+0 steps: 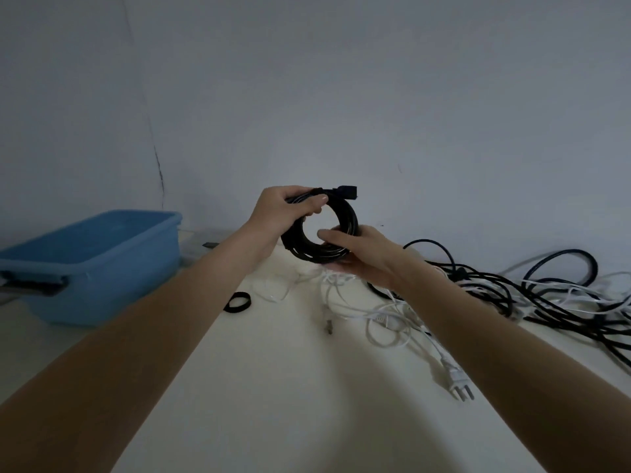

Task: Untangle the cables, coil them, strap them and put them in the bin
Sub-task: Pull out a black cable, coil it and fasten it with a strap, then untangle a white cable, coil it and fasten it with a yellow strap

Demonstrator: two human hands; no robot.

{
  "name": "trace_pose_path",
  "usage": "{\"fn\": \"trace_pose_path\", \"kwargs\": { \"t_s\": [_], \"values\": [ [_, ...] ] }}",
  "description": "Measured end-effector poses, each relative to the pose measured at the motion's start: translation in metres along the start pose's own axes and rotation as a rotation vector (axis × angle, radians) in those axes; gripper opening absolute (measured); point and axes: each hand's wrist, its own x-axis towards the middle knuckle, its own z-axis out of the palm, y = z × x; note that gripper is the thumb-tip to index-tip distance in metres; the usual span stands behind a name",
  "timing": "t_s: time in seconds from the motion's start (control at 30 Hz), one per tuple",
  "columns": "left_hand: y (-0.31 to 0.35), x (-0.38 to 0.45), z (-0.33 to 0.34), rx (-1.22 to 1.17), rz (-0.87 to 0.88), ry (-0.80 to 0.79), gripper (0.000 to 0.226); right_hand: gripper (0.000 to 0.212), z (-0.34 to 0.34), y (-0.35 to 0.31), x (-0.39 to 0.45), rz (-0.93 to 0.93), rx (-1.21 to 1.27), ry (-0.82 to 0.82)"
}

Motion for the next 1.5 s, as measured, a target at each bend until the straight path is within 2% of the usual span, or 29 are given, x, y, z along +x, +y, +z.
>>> {"fn": "trace_pose_path", "kwargs": {
  "t_s": [0.07,0.13,0.2,0.27,0.37,0.43,0.5,0.63,0.7,0.8,0.9,0.97,1.03,1.13,1.27,1.37,1.43,1.5],
  "values": [
    [-0.003,-0.001,-0.012,-0.007,-0.044,0.015,0.012,0.017,0.013,-0.002,0.011,-0.072,-0.126,0.133],
    [-0.005,0.0,-0.027,0.068,-0.098,-0.023,0.005,0.028,0.02,-0.005,0.023,-0.16,-0.37,0.283],
    [-0.01,0.001,-0.057,0.277,-0.106,-0.064,0.008,0.029,0.038,-0.01,0.042,-0.217,-0.589,0.318],
    [-0.013,0.001,-0.086,0.446,-0.111,-0.07,0.019,0.028,0.061,-0.014,0.06,-0.254,-0.663,0.311],
    [-0.014,0.0,-0.134,0.574,-0.099,0.054,0.026,0.018,0.105,-0.018,0.09,-0.315,-0.519,0.27],
    [-0.015,0.0,-0.172,0.655,-0.101,0.189,0.029,0.031,0.139,-0.021,0.109,-0.292,-0.306,0.19],
    [-0.021,0.001,-0.21,0.693,-0.123,0.301,0.031,0.035,0.172,-0.023,0.125,-0.285,-0.179,0.077],
    [-0.037,0.001,-0.273,0.765,-0.274,0.404,0.029,0.032,0.231,-0.018,0.159,-0.321,-0.171,-0.064],
    [-0.048,0.003,-0.294,0.818,-0.351,0.365,0.023,0.033,0.25,-0.009,0.173,-0.378,-0.285,-0.069],
    [-0.07,0.009,-0.317,0.997,-0.462,0.222,0.028,0.028,0.271,0.004,0.191,-0.468,-0.655,-0.094],
    [-0.09,0.012,-0.323,1.2,-0.564,0.058,0.032,0.012,0.282,0.01,0.206,-0.322,-1.044,-0.088],
    [-0.104,0.013,-0.321,1.275,-0.635,-0.069,0.03,0.018,0.286,0.01,0.214,-0.199,-1.104,-0.114],
    [-0.117,0.015,-0.319,1.289,-0.705,-0.181,0.031,0.019,0.286,0.009,0.221,-0.151,-1.164,-0.145],
    [-0.125,0.019,-0.318,1.311,-0.776,-0.25,0.035,0.033,0.279,0.005,0.223,-0.19,-1.245,-0.126],
    [-0.113,0.023,-0.305,1.399,-0.836,-0.301,0.033,0.025,0.257,-0.002,0.222,-0.232,-1.088,-0.112],
    [-0.094,0.031,-0.279,1.441,-0.684,-0.177,0.022,0.024,0.234,-0.013,0.205,-0.285,-1.001,-0.055],
    [-0.078,0.036,-0.258,1.382,-0.483,-0.012,0.025,0.028,0.218,-0.017,0.19,-0.265,-1.028,-0.076],
    [-0.062,0.041,-0.231,1.339,-0.266,0.098,0.027,0.031,0.204,-0.019,0.176,-0.169,-1.109,-0.147]
  ]
}}
